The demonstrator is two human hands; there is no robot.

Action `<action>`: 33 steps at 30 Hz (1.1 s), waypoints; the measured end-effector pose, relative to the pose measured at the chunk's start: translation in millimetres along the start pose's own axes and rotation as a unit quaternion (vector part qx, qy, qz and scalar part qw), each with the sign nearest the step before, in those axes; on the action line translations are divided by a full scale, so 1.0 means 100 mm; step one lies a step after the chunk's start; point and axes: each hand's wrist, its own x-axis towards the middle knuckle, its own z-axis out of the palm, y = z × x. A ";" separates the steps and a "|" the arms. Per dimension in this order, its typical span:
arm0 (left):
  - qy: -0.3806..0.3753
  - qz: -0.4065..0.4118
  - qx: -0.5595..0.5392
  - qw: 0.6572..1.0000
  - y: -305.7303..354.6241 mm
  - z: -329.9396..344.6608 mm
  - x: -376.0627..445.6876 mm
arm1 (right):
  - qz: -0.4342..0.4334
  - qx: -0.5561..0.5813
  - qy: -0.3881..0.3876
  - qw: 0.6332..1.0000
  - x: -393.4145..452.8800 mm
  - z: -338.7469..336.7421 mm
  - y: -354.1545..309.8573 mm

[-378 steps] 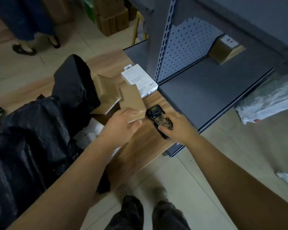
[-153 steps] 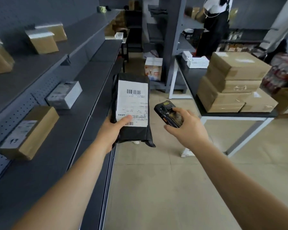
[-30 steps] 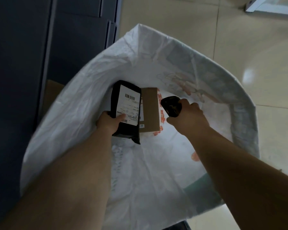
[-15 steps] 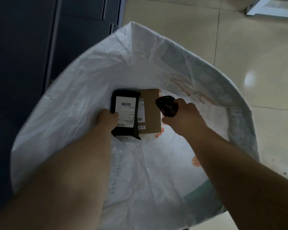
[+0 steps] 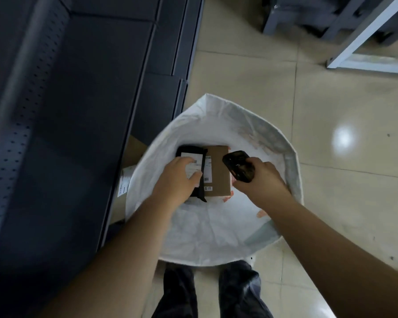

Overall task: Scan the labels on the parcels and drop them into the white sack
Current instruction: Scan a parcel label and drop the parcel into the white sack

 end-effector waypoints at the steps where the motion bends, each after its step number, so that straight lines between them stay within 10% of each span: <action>1: 0.006 0.013 0.001 1.000 0.03 -0.08 -0.12 | -0.004 -0.005 0.008 1.000 -0.10 -0.07 -0.04; 18: 0.258 0.155 -0.028 0.953 1.54 -2.39 -2.68 | -0.295 0.040 0.126 0.946 -2.42 -2.08 -1.44; 33: 0.557 -0.061 -0.041 0.827 1.31 -2.27 -6.22 | -0.647 0.000 -0.030 0.762 -4.70 -2.01 -2.27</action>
